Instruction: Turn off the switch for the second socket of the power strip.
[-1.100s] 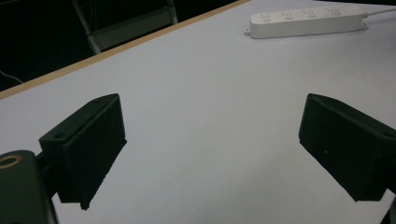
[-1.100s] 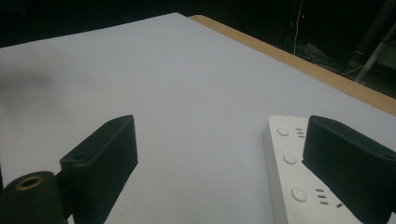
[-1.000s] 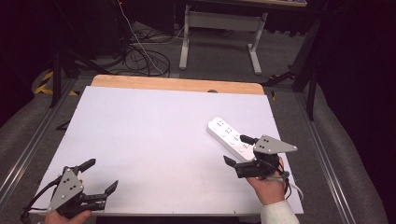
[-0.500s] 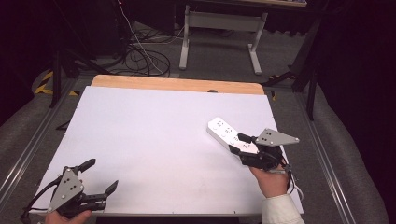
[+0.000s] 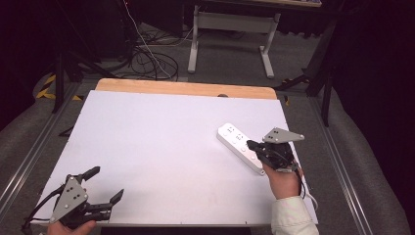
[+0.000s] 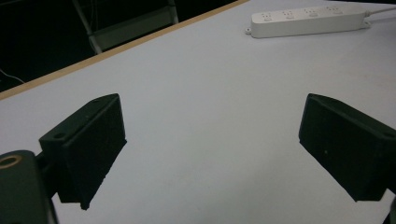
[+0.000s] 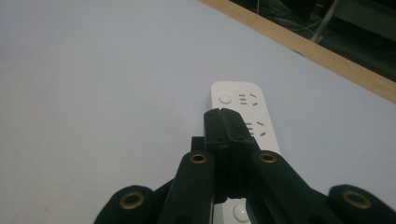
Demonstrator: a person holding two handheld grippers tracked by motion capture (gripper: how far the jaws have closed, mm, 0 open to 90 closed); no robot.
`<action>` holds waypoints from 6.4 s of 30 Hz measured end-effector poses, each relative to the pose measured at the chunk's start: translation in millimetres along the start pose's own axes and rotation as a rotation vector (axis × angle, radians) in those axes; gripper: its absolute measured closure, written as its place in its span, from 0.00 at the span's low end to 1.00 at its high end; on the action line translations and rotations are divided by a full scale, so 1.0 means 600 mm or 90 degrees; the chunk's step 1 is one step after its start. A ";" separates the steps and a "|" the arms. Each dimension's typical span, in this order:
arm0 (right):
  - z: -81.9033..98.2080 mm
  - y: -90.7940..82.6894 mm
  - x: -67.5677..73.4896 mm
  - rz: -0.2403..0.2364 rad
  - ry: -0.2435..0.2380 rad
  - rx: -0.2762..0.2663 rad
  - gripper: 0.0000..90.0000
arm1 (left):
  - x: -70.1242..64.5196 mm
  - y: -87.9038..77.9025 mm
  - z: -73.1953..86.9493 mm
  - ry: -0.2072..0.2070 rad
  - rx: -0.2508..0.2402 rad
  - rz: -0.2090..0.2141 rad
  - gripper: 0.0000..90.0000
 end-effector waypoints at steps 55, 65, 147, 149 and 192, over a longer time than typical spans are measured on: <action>0.036 0.124 -0.044 0.045 0.035 0.191 1.00 | -0.001 0.003 0.002 0.003 0.008 0.001 0.09; 0.038 0.127 -0.044 0.037 0.038 0.191 1.00 | -0.001 0.003 0.001 0.004 0.007 0.001 0.09; 0.011 0.051 -0.019 0.059 0.041 0.046 1.00 | -0.001 0.004 0.001 0.007 0.008 0.001 0.09; 0.009 0.040 -0.019 0.056 0.045 0.037 1.00 | -0.001 0.005 0.001 0.006 0.009 0.003 0.09; 0.037 -0.075 0.043 -0.128 0.034 -0.099 0.17 | -0.001 0.004 0.000 0.000 0.004 0.006 0.09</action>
Point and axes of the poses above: each handheld gripper's, and its own axes: y roughly forward along the jaws, z roughly out of its underside, x roughly to its left, the point moved 4 cm from there along y, roughly forward along the jaws, and after that the axes turned 7 degrees about y, right-handed, at the moved point
